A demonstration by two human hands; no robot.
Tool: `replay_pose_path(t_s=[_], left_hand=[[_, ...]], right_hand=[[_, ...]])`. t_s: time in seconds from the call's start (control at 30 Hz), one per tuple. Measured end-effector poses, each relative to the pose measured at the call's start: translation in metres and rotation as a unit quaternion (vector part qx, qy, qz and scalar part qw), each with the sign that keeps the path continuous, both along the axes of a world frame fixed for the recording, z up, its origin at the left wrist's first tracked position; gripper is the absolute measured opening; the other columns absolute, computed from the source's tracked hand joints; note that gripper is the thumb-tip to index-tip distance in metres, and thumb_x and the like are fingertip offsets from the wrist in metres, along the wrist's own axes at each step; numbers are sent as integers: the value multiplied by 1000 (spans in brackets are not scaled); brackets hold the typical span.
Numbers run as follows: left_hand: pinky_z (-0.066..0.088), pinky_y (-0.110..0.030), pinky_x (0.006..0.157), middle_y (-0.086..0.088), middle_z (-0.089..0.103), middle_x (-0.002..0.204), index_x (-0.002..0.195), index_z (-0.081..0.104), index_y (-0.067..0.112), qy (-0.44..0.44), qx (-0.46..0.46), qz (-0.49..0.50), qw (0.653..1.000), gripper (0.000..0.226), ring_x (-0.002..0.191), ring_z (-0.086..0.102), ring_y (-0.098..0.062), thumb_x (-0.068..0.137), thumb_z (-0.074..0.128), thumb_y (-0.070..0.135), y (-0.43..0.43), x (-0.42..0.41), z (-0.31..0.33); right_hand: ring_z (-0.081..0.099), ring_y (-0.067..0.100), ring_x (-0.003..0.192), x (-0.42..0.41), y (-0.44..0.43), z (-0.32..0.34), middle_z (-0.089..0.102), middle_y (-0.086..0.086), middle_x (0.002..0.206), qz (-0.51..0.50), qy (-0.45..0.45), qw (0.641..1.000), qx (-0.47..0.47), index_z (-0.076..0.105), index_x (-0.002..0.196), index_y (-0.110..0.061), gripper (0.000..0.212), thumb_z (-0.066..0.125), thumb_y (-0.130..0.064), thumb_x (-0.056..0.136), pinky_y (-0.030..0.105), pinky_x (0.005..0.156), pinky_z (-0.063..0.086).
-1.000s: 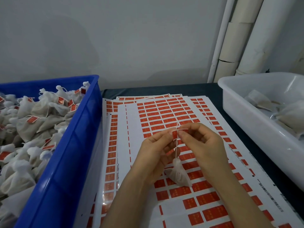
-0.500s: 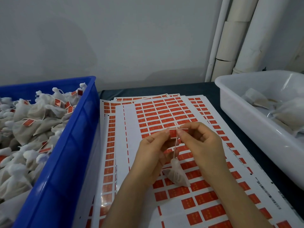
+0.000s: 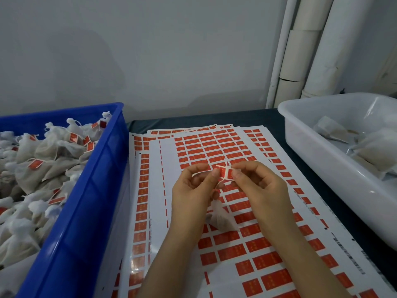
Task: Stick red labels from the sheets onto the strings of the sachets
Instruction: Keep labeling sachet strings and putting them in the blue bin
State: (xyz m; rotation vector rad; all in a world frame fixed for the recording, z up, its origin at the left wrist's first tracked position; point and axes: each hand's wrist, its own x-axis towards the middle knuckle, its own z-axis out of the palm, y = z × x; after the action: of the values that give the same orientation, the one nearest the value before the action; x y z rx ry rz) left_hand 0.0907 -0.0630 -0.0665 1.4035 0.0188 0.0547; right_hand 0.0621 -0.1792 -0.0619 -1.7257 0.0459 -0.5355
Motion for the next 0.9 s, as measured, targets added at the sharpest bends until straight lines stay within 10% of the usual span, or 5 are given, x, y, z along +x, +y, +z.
replay_pose_path(t_s=[0.9], left_hand=[[54, -13, 64, 21, 70, 74, 76, 69, 38, -2, 105, -12, 994, 5, 73, 65, 5, 79, 68, 34, -1, -2, -3]], right_hand=[[58, -16, 81, 5, -2, -9, 63, -29, 79, -40, 18, 997, -61, 60, 77, -41, 10, 66, -34, 79, -3, 55, 41]])
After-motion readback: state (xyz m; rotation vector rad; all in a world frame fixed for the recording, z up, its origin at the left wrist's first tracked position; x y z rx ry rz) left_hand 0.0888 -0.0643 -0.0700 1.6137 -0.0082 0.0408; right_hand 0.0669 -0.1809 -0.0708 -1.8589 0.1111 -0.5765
